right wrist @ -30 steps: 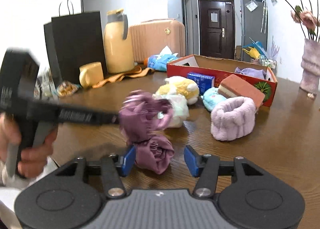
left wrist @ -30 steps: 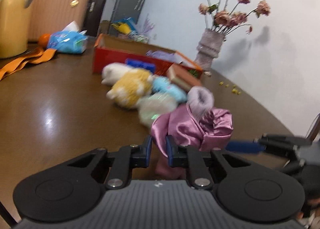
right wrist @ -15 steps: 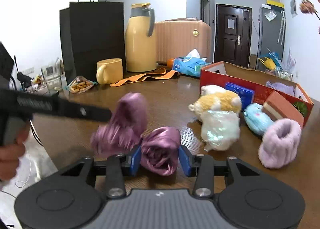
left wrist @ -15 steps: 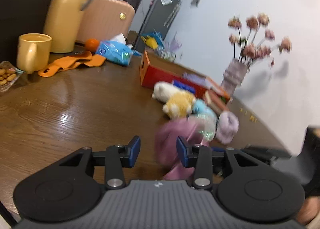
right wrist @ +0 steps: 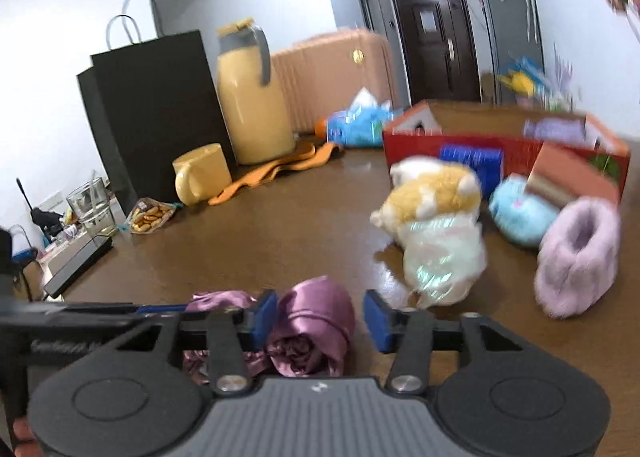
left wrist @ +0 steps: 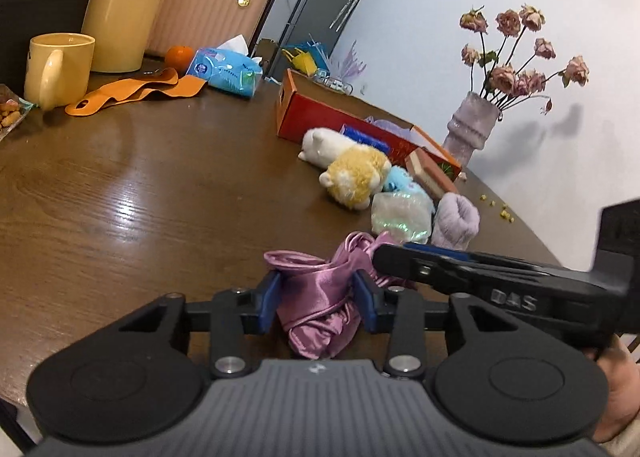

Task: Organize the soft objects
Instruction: 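Lift the pink satin pouch with both grippers and carry it over the red box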

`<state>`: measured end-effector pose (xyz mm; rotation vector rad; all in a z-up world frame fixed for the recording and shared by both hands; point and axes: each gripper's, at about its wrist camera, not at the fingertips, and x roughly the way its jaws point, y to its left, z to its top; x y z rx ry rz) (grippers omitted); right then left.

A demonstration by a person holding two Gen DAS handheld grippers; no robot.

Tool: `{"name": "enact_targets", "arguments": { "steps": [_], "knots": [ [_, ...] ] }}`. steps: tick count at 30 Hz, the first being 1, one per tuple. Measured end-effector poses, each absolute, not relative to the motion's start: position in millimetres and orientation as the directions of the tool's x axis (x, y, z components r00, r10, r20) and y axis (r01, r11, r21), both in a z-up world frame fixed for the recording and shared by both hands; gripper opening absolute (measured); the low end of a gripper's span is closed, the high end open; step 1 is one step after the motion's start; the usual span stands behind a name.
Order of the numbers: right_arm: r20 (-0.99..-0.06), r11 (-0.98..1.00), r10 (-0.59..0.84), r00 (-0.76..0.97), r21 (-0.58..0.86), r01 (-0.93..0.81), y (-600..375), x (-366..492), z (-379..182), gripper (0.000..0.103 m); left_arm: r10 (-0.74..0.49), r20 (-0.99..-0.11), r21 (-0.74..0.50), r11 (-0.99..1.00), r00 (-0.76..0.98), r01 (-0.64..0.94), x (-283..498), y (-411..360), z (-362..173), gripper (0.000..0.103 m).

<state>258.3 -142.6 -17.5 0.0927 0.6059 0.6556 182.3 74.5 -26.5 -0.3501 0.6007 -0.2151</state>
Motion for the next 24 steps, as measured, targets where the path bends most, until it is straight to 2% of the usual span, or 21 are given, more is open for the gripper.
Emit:
{"name": "enact_targets", "arguments": {
  "steps": [1, 4, 6, 9, 13, 18, 24],
  "knots": [
    [-0.503, 0.785, 0.614, 0.609, 0.303, -0.541, -142, 262, -22, 0.032, -0.291, -0.524, -0.380, 0.921, 0.801, 0.087, 183, 75, -29, 0.040],
    [-0.504, 0.783, 0.619, 0.603, 0.329, -0.528, -142, 262, -28, 0.026, -0.291, -0.553, -0.395, 0.917, 0.781, 0.062, 186, 78, -36, 0.035],
    [-0.505, 0.785, 0.617, 0.603, 0.337, -0.520, -145, 256, -29, 0.022, -0.325, -0.546, -0.422, 0.903, 0.772, 0.082, 186, 77, -38, 0.022],
    [-0.500, 0.807, 0.588, 0.636, 0.315, -0.499, -152, 241, -27, 0.020, -0.330, -0.533, -0.380, 0.916, 0.779, 0.128, 182, 63, -33, 0.016],
    [-0.478, 0.840, 0.543, 0.691, 0.299, -0.454, -169, 224, -21, 0.019, -0.372, -0.519, -0.368, 0.910, 0.769, 0.192, 181, 46, -26, 0.014],
    [-0.420, 0.856, 0.513, 0.748, 0.308, -0.415, -194, 215, -6, 0.019, -0.434, -0.459, -0.367, 0.887, 0.775, 0.279, 189, 32, -4, 0.014],
    [-0.343, 0.867, 0.480, 0.807, 0.326, -0.377, -223, 259, 32, 0.019, -0.509, -0.385, -0.302, 0.858, 0.770, 0.416, 253, 12, 43, 0.014]
  ]
}}
